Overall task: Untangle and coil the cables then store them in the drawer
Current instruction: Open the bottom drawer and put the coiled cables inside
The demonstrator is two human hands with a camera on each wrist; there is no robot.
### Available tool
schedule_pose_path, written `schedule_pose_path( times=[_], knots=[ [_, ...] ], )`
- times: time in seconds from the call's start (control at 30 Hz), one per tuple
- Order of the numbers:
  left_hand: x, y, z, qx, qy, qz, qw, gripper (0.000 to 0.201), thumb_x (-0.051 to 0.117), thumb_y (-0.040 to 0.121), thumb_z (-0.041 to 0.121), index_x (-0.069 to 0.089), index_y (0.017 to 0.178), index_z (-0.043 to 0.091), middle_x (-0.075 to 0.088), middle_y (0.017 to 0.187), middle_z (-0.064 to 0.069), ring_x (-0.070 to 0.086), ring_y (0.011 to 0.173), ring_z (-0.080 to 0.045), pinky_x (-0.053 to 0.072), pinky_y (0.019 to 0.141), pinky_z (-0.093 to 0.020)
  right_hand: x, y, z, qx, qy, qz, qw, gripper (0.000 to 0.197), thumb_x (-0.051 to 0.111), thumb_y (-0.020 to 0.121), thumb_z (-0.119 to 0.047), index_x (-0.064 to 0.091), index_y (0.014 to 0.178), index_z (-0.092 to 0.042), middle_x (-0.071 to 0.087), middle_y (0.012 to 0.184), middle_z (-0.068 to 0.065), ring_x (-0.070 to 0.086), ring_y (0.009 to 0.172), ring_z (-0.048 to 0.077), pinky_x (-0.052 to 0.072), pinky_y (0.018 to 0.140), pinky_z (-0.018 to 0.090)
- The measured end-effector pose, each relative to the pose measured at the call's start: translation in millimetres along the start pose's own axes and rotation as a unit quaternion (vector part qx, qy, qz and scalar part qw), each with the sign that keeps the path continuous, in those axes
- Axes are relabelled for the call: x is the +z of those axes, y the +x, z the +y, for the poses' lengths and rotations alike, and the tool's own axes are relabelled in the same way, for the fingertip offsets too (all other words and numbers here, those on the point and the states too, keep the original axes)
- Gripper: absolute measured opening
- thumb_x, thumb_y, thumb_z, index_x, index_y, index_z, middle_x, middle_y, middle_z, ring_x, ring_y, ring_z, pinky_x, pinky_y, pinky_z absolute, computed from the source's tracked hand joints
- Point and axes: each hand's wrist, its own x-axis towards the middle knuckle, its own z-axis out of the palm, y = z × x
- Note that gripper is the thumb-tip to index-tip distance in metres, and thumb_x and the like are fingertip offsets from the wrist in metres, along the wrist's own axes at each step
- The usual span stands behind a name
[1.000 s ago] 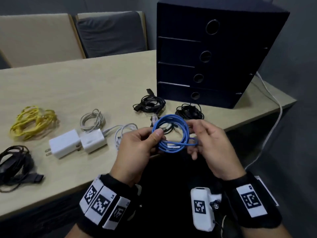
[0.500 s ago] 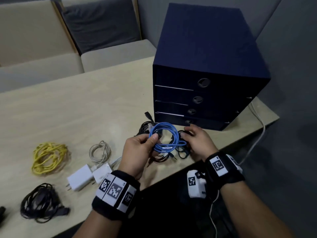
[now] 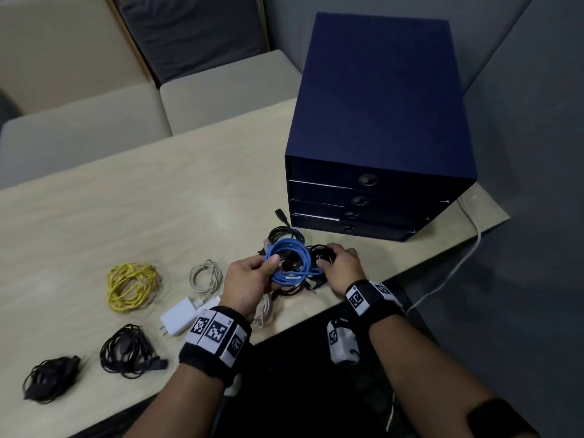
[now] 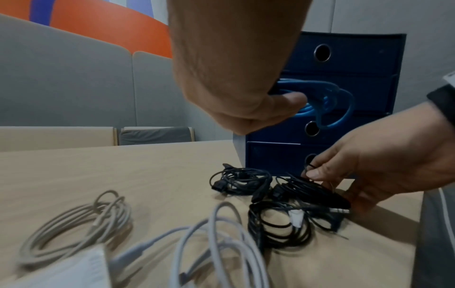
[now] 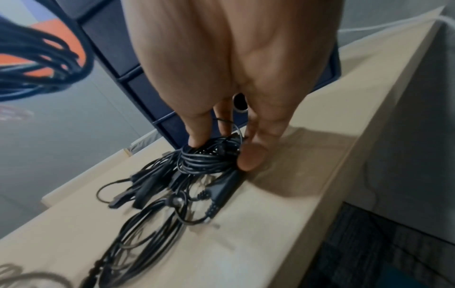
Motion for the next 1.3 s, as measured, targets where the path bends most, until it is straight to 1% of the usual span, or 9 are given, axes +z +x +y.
schedule_pose_path(
  times=[0.13,0.23,0.53,0.63,0.87,0.97,1.03,1.17,1.3],
  knots=[
    [-15,2,3,0.002,0.010,0.019,1.000,0.019,0.063,0.091,0.008,0.068,0.075,-0.001,0.065,0.061,-0.008,0.061,0.055,-0.020,0.056,0.062,-0.032,22,6,-19,-0.008,-0.003,-0.017,1.000,0.050,0.059,0.096,-0.027,0.045,0.143,-0.017,0.041,0.133,0.017,0.056,0.112,0.036,0.045,0.100,0.035],
    [-27,5,8,0.004,0.009,0.026,1.000,0.020,0.062,0.092,0.008,0.067,0.074,-0.001,0.066,0.059,-0.007,0.063,0.054,-0.017,0.058,0.058,-0.026,35,9,-36,-0.026,-0.003,-0.031,0.999,0.049,0.060,0.095,-0.020,0.046,0.142,-0.016,0.040,0.134,0.016,0.054,0.110,0.033,0.046,0.085,0.028],
    [-30,21,20,0.018,0.017,0.019,1.000,0.016,0.061,0.092,0.008,0.069,0.080,0.001,0.065,0.067,-0.007,0.063,0.057,-0.013,0.054,0.055,-0.021,35,25,-40,-0.011,0.054,-0.005,0.998,0.049,0.066,0.089,-0.033,0.054,0.133,-0.014,0.052,0.132,0.011,0.057,0.115,0.031,0.047,0.100,0.042],
    [-19,24,24,0.024,0.017,-0.001,1.000,0.017,0.060,0.093,0.007,0.068,0.078,0.001,0.065,0.065,-0.007,0.066,0.060,-0.016,0.058,0.059,-0.027,19,35,-12,0.061,0.140,0.051,0.987,0.074,0.060,0.074,-0.054,0.041,0.137,-0.019,0.061,0.127,0.012,0.063,0.106,0.034,0.053,0.091,0.047],
    [6,25,28,0.024,0.014,-0.046,0.999,0.016,0.058,0.094,0.004,0.065,0.082,-0.004,0.063,0.071,-0.013,0.064,0.052,-0.009,0.053,0.052,-0.019,-3,42,5,0.066,0.103,0.018,0.992,0.088,0.060,0.089,-0.043,0.010,0.156,-0.016,0.066,0.079,-0.003,0.063,0.101,0.028,0.048,0.094,0.038],
    [14,24,30,0.027,0.018,-0.056,0.998,0.017,0.057,0.094,0.004,0.064,0.080,-0.003,0.063,0.068,-0.010,0.064,0.051,-0.008,0.052,0.051,-0.019,-1,47,9,0.083,0.127,0.000,0.988,0.091,0.061,0.080,-0.052,0.013,0.154,-0.031,0.068,0.103,0.007,0.062,0.076,0.027,0.056,0.071,0.040],
    [19,23,32,0.030,0.020,-0.058,0.998,0.019,0.058,0.094,0.004,0.065,0.078,-0.002,0.063,0.065,-0.007,0.063,0.051,-0.008,0.053,0.051,-0.019,-2,52,14,0.085,0.129,-0.003,0.988,0.085,0.064,0.083,-0.047,0.018,0.153,-0.034,0.066,0.113,0.012,0.054,0.063,0.022,0.047,0.059,0.032],
    [26,24,36,0.034,0.028,-0.063,0.997,0.022,0.059,0.094,0.007,0.065,0.074,0.000,0.064,0.059,-0.005,0.059,0.047,-0.009,0.055,0.052,-0.023,-9,53,15,0.077,0.105,-0.010,0.991,0.081,0.065,0.085,-0.047,0.023,0.152,-0.033,0.055,0.102,0.004,0.047,0.072,0.021,0.042,0.066,0.032],
    [30,25,37,0.030,0.027,-0.063,0.997,0.021,0.059,0.094,0.008,0.066,0.076,0.000,0.065,0.058,-0.004,0.059,0.046,-0.009,0.057,0.056,-0.025,-13,40,13,0.060,0.069,-0.001,0.996,0.072,0.064,0.090,-0.041,0.029,0.151,-0.027,0.055,0.136,0.014,0.058,0.097,0.026,0.051,0.088,0.038]
  ],
)
